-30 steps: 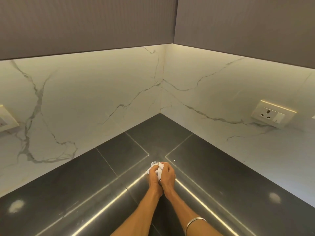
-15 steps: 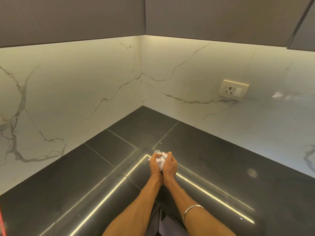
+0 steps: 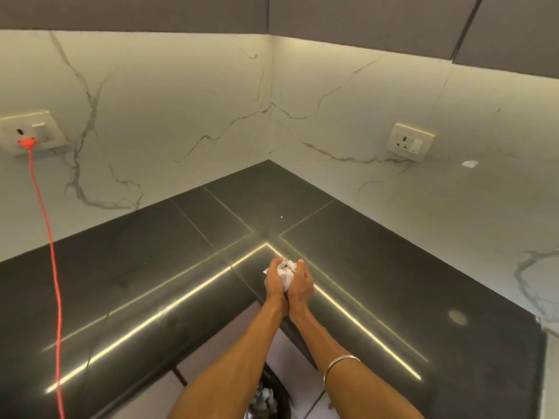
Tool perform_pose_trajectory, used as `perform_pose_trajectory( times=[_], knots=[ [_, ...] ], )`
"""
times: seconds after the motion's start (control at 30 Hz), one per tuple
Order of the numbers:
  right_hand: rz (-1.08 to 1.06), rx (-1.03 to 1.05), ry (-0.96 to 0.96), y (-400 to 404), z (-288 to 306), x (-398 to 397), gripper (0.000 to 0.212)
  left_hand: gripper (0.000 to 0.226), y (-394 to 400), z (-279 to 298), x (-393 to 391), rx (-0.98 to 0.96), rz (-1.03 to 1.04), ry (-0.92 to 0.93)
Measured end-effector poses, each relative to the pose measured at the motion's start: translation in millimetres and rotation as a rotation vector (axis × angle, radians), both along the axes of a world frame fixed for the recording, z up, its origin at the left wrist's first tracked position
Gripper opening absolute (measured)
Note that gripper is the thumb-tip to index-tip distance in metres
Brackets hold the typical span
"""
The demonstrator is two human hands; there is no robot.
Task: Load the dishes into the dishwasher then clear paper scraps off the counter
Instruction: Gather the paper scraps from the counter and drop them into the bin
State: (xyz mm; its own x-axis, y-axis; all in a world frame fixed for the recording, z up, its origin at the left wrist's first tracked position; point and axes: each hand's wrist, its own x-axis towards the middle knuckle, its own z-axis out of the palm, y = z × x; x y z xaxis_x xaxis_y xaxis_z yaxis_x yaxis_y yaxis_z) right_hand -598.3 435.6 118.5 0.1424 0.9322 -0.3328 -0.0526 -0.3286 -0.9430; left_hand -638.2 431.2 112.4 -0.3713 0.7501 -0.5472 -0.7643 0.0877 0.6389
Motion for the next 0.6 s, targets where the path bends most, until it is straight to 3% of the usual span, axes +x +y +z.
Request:
perform_pose_trajectory(
  times=[0.2,0.6],
  knots=[
    [0.174,-0.045,-0.078,-54.0,-17.0,21.7,0.038,0.028,-61.6,-14.7,21.3,0.028,0.1,-0.019],
    [0.326,-0.141,-0.063,-148.8,-39.4,4.6,0.044,0.041,-165.4,-32.4,7.4,-0.109,0.189,0.01]
  ],
)
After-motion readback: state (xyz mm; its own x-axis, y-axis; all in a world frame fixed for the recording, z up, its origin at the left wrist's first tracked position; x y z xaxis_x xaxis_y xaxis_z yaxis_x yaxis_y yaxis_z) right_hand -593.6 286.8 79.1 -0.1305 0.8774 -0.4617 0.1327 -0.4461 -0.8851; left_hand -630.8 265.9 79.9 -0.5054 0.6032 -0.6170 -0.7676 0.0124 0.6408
